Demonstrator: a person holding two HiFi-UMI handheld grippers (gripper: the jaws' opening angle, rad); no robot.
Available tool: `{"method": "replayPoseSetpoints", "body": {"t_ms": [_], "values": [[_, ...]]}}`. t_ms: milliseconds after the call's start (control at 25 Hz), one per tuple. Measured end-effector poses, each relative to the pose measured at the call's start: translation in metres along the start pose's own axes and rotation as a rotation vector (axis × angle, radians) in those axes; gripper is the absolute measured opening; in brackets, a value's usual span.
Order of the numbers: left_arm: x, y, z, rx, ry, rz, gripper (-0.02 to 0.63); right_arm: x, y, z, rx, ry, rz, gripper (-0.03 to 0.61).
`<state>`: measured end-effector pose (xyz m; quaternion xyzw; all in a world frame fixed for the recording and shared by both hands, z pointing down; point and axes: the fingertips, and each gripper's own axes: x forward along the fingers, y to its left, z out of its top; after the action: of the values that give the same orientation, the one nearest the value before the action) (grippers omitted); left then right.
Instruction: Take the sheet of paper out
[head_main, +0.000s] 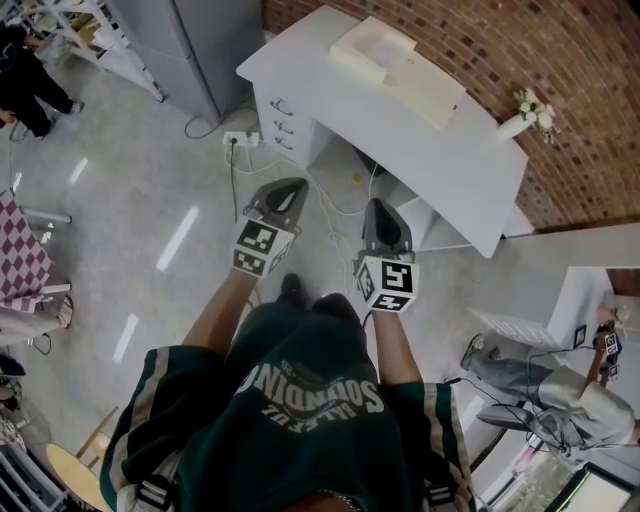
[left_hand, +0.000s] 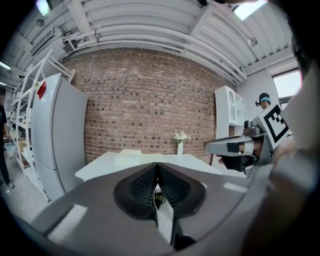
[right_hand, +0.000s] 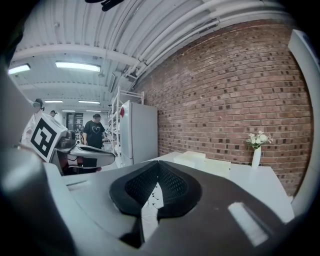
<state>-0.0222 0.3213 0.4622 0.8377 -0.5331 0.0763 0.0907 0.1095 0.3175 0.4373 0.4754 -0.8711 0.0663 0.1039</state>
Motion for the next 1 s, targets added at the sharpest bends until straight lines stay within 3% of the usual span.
{"method": "replayPoseSetpoints", "body": {"t_ms": [560, 1000], "values": [[0.026, 0.02, -0.004, -0.013, 0.014, -0.023, 0.011, 0.027, -0.017, -0.004, 0.023, 0.011, -0.034, 0.001], [0.08, 0.038, 0.009, 0.006, 0.025, -0.029, 0.011, 0.073, -0.049, 0.005, 0.038, 0.006, -0.025, 0.001]]}}
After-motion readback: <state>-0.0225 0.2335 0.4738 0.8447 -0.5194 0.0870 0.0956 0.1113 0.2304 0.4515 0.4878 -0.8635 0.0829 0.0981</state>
